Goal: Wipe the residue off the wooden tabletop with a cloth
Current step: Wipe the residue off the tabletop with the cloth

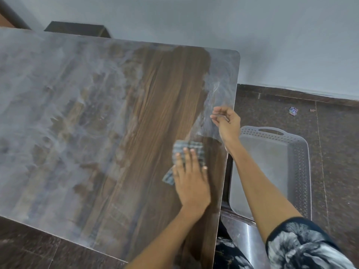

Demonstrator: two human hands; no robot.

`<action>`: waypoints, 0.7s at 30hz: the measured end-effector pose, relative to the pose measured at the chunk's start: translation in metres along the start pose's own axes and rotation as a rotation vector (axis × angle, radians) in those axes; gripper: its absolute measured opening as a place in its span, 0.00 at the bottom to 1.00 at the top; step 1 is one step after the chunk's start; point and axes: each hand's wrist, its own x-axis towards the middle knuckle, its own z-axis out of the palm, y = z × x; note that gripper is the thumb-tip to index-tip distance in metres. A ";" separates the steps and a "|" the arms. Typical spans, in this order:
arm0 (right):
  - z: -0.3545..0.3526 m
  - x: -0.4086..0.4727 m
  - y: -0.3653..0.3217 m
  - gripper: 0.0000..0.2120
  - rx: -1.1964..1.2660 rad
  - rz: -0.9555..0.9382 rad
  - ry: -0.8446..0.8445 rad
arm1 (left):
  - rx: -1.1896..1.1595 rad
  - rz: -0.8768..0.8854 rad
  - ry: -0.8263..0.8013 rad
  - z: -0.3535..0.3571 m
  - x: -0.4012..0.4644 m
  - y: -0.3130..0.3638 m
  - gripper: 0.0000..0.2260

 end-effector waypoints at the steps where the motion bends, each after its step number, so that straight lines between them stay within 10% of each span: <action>1: 0.000 0.002 0.001 0.16 -0.007 0.002 -0.001 | 0.013 0.085 -0.016 0.002 0.005 0.013 0.25; 8: -0.002 0.026 -0.010 0.20 -0.146 -0.131 0.050 | 0.046 0.245 -0.136 -0.005 0.072 0.031 0.24; 14: -0.029 0.037 -0.004 0.20 -0.077 -0.142 0.223 | -0.009 -0.108 0.023 -0.012 0.073 -0.004 0.25; 21: -0.035 0.041 0.006 0.18 -0.002 -0.105 0.220 | 0.045 0.113 -0.020 0.005 0.043 0.030 0.25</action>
